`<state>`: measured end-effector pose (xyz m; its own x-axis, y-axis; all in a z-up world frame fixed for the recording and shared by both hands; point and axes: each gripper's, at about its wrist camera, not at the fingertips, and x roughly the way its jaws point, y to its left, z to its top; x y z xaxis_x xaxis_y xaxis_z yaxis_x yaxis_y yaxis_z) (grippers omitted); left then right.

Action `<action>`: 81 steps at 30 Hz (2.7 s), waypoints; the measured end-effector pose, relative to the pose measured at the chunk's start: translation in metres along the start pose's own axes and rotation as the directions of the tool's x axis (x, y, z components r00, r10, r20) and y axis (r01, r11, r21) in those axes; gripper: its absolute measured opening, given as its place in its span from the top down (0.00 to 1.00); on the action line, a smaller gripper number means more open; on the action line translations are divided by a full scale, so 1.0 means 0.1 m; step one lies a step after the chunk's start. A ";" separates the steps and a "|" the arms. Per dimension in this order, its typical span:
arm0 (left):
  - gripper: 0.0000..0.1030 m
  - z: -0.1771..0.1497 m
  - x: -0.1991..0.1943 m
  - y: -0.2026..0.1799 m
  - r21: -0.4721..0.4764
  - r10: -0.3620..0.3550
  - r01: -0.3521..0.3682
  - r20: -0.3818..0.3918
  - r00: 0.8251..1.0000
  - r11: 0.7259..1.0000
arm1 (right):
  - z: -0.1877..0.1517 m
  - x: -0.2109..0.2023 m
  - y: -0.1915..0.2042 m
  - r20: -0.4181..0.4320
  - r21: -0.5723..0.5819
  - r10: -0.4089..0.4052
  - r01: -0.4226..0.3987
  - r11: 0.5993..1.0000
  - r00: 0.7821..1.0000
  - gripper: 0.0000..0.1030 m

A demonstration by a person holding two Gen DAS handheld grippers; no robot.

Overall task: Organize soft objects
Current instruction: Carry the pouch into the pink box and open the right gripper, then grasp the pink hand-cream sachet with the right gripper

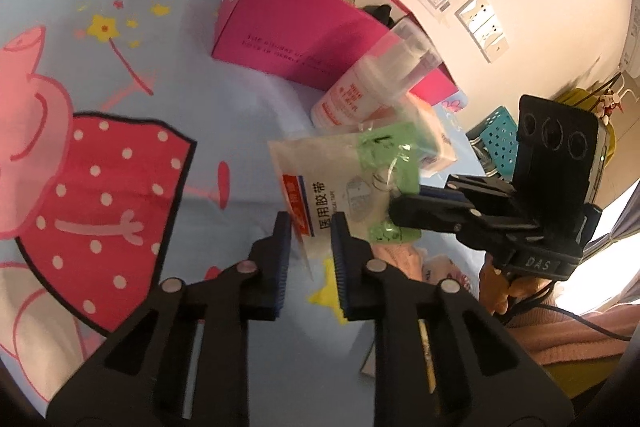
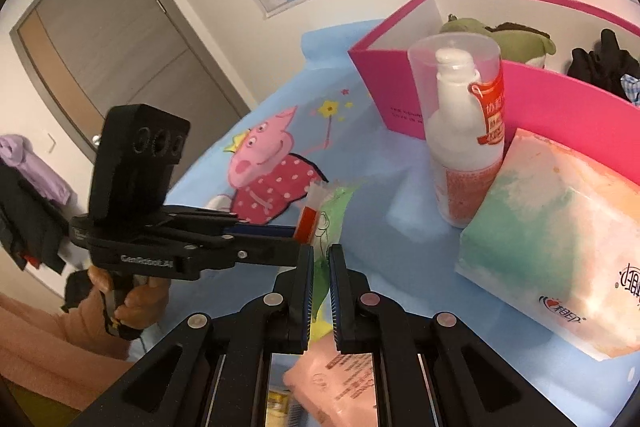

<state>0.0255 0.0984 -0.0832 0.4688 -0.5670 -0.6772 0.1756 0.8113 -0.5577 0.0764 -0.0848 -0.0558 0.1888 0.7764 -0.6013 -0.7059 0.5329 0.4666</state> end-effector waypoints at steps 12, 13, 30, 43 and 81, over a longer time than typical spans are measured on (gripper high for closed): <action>0.81 0.60 -0.50 -0.45 0.146 0.037 -0.060 0.154 0.987 0.988 | 0.55 -0.57 0.16 0.164 -0.092 0.007 0.008 0.996 0.986 0.93; 0.81 0.72 -0.54 -0.51 0.168 0.052 -0.082 0.175 0.983 0.982 | 0.62 -0.60 0.15 0.178 -0.096 0.005 0.013 0.995 0.984 0.93; 0.85 1.63 -0.02 -0.49 0.188 0.163 -0.188 0.138 0.977 0.964 | 1.30 -0.18 -0.68 0.139 0.079 -0.012 0.001 0.997 0.990 0.91; 0.85 1.64 -0.02 -0.41 0.180 0.186 -0.215 0.168 0.968 0.960 | 1.12 -0.03 -1.05 0.069 0.171 -0.121 0.108 0.979 0.990 0.88; 0.69 -0.25 0.28 -0.76 0.261 0.087 -0.046 -0.146 0.986 0.964 | -0.71 -0.47 -0.57 -0.109 0.192 -0.023 0.044 0.980 0.994 0.57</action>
<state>0.0040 0.0176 -0.0719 0.3513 -0.5091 -0.7857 0.3732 0.8458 -0.3812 0.0596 -0.1754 -0.1008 0.1298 0.7229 -0.6787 -0.5529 0.6210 0.5556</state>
